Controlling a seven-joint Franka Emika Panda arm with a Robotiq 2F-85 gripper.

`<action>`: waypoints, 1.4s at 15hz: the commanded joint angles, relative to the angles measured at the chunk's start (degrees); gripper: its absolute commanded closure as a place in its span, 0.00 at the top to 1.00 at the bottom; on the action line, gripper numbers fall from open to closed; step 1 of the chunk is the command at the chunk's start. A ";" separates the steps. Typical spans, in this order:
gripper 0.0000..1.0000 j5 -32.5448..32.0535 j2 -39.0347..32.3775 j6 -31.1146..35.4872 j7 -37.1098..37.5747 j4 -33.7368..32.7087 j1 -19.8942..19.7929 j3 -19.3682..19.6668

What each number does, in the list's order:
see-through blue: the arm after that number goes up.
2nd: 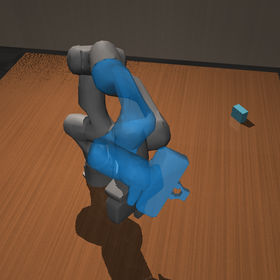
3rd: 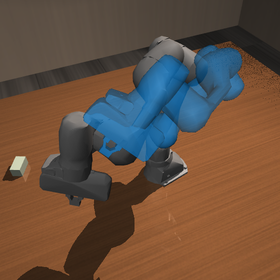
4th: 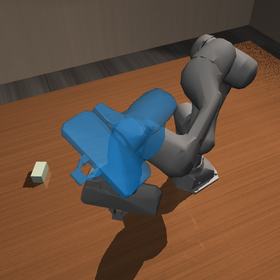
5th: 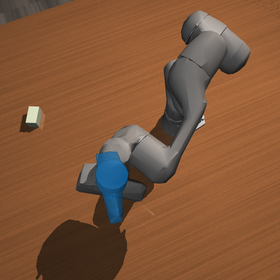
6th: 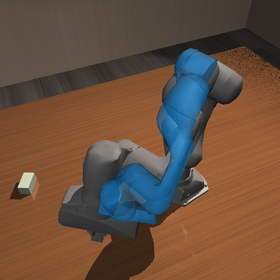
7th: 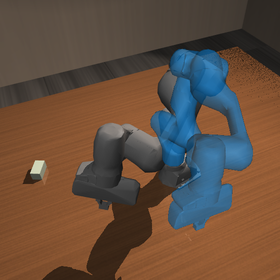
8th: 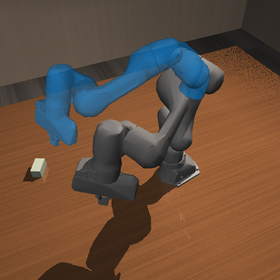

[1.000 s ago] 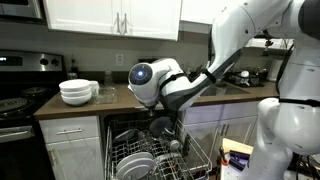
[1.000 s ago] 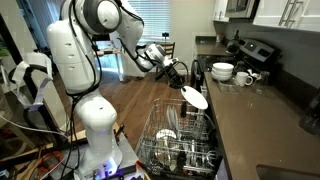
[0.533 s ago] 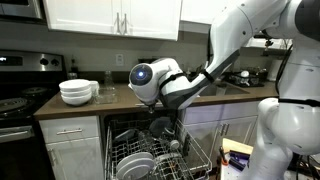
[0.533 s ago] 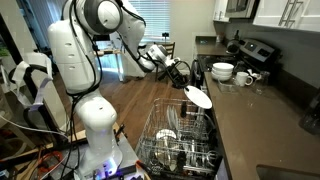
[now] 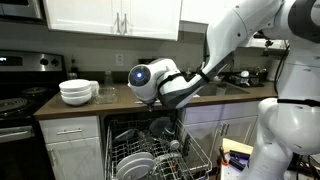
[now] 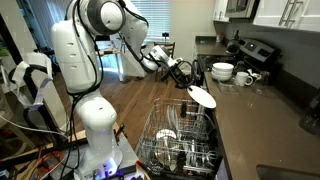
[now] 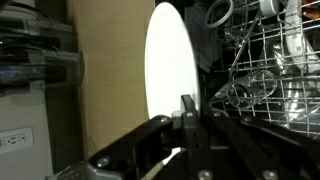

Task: Remove the plate from the dishwasher

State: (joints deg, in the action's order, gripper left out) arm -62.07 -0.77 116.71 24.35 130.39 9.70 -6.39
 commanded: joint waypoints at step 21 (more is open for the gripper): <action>0.07 -3.61 -7.14 1.68 2.66 -4.32 -4.18 3.53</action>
State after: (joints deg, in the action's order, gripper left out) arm -65.73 -7.91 118.53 27.08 126.14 6.00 -2.34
